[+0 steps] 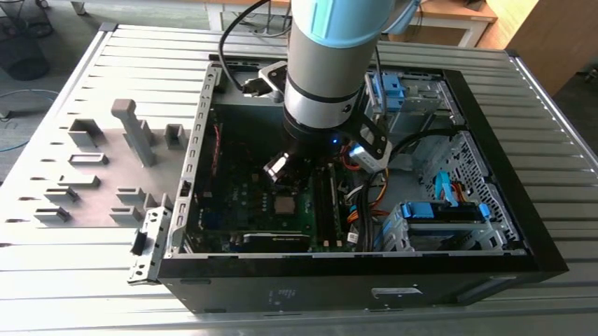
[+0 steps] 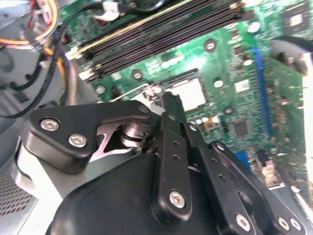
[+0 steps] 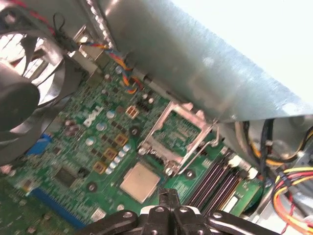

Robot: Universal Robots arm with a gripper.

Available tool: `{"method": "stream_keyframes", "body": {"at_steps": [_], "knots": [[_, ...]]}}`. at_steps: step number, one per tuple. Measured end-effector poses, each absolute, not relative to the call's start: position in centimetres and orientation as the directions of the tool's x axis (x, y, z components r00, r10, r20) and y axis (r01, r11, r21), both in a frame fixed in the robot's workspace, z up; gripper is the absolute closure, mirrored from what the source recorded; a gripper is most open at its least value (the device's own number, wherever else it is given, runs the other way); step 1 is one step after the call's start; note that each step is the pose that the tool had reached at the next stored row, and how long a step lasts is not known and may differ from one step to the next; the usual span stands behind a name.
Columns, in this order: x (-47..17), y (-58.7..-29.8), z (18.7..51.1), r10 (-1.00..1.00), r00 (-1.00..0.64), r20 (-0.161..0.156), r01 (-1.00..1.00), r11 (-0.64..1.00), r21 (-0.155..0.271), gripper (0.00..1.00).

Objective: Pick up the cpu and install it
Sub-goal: 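Close the cpu cover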

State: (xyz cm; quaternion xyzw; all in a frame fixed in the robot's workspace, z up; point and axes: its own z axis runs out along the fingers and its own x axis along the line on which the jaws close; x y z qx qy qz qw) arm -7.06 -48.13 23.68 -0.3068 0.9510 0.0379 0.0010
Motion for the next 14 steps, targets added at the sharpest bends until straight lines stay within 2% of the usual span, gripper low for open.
{"method": "stream_keyframes", "body": {"at_steps": [14], "knots": [[-6.6,-48.06,22.74,-0.583,-0.812,-0.034,-0.584,0.808,0.084,0.89]]}}
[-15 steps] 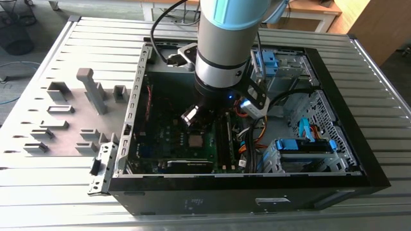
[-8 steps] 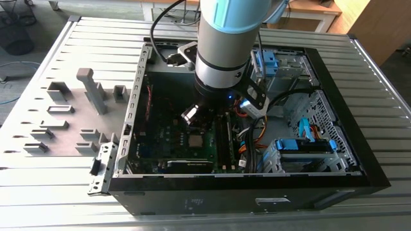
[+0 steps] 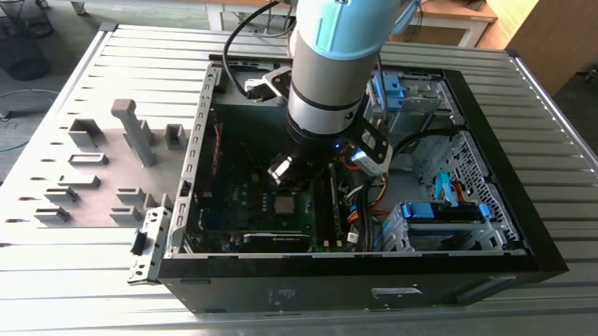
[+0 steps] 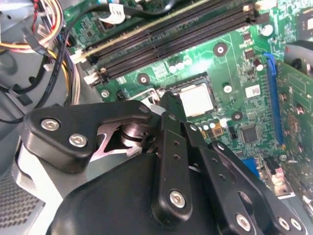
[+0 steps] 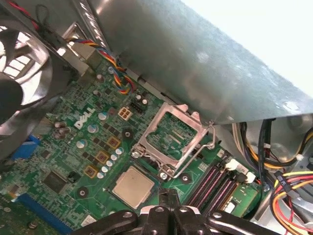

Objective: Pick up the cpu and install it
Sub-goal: 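Close the cpu cover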

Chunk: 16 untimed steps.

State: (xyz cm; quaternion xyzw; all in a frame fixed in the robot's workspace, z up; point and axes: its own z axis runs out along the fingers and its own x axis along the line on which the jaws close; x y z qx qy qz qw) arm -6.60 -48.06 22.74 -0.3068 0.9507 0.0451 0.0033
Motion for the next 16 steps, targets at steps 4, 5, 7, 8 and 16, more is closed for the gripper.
{"method": "stream_keyframes", "body": {"at_steps": [4,5,7,8,16], "knots": [[-6.13,-47.91,22.62,-0.583,-0.812,-0.037,-0.584,0.807,0.088,0.89],[-6.06,-47.84,22.59,-0.583,-0.812,-0.038,-0.584,0.807,0.09,0.89],[-5.94,-47.7,22.54,-0.583,-0.812,-0.041,-0.584,0.807,0.093,0.89],[-5.88,-47.64,22.52,-0.582,-0.812,-0.042,-0.584,0.806,0.095,0.89],[-5.49,-47.44,22.48,-0.581,-0.812,-0.061,-0.584,0.803,0.12,0.89]]}}
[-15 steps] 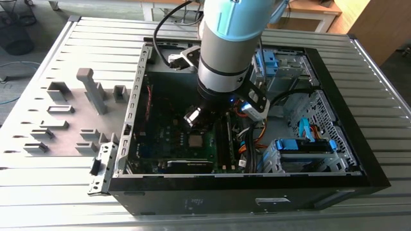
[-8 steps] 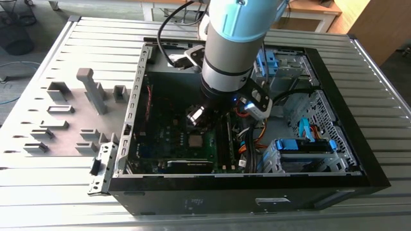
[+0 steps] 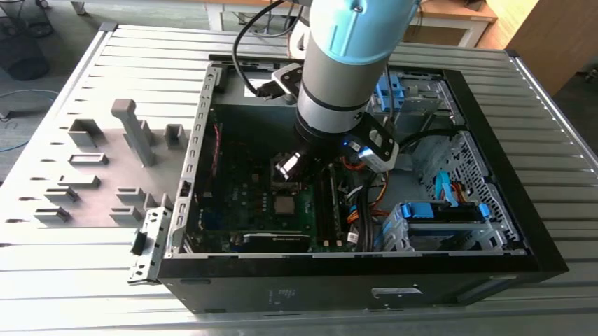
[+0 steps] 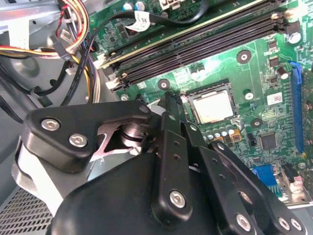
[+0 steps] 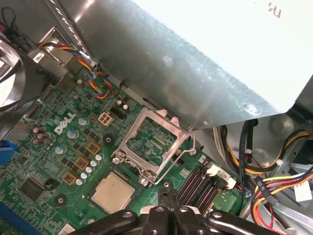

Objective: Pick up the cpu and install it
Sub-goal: 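Close the cpu cover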

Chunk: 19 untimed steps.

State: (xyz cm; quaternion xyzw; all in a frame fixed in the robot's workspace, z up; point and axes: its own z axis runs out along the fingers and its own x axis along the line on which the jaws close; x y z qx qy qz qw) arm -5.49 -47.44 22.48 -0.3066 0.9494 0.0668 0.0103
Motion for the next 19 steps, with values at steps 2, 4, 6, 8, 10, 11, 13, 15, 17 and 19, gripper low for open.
{"method": "stream_keyframes", "body": {"at_steps": [2,4,6,8,10,11,13,15,17,19], "knots": [[-5.49,-47.44,22.48,-0.581,-0.812,-0.061,-0.583,0.803,0.121,0.89],[-5.49,-47.44,22.48,-0.581,-0.812,-0.061,-0.584,0.803,0.121,0.89],[-5.48,-47.44,22.48,-0.581,-0.812,-0.061,-0.584,0.803,0.121,0.89],[-5.48,-47.43,22.46,-0.581,-0.811,-0.063,-0.584,0.803,0.12,0.89],[-5.38,-47.38,22.44,-0.582,-0.811,-0.064,-0.585,0.802,0.12,0.89],[-5.24,-47.37,22.44,-0.583,-0.81,-0.064,-0.586,0.801,0.119,0.89],[-4.94,-47.31,22.43,-0.585,-0.809,-0.064,-0.588,0.8,0.12,0.89],[-4.74,-47.11,22.42,-0.586,-0.808,-0.064,-0.589,0.799,0.12,0.89],[-4.68,-46.87,22.39,-0.587,-0.807,-0.064,-0.59,0.798,0.12,0.89],[-4.66,-46.78,22.35,-0.589,-0.805,-0.067,-0.592,0.796,0.123,0.89]]}}
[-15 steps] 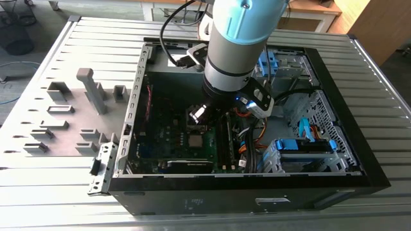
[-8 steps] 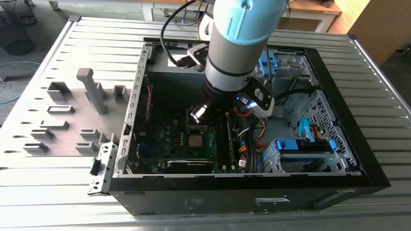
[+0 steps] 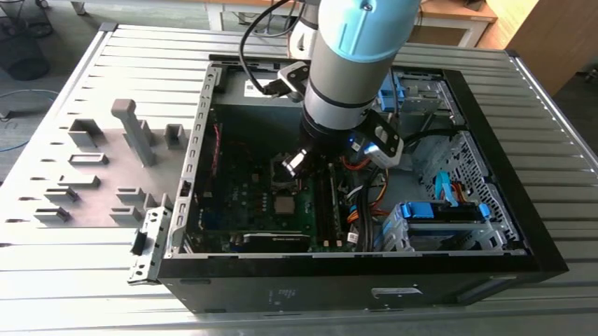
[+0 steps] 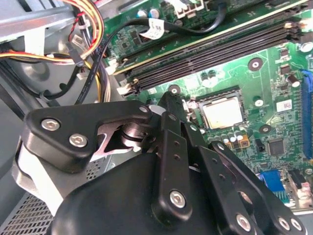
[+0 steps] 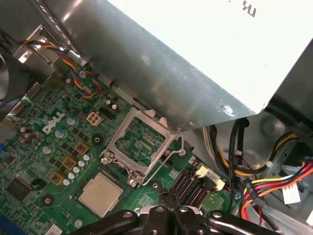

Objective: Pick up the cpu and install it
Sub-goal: 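Close the cpu cover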

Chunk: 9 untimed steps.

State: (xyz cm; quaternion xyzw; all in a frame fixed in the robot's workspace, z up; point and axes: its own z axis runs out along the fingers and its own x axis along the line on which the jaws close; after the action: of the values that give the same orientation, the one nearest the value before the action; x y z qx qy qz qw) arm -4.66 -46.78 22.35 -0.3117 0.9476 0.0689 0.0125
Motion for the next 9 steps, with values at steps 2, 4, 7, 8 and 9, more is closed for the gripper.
{"method": "stream_keyframes", "body": {"at_steps": [2,4,7,8,9], "knots": [[-4.66,-46.76,22.34,-0.591,-0.804,-0.068,-0.595,0.794,0.124,0.89],[-4.65,-46.76,22.31,-0.593,-0.802,-0.068,-0.596,0.793,0.124,0.89],[-4.49,-46.64,22.27,-0.595,-0.801,-0.068,-0.599,0.791,0.124,0.89],[-4.37,-46.59,22.26,-0.596,-0.8,-0.068,-0.599,0.791,0.124,0.89],[-4.25,-46.54,22.25,-0.597,-0.8,-0.068,-0.6,0.79,0.124,0.89]]}}
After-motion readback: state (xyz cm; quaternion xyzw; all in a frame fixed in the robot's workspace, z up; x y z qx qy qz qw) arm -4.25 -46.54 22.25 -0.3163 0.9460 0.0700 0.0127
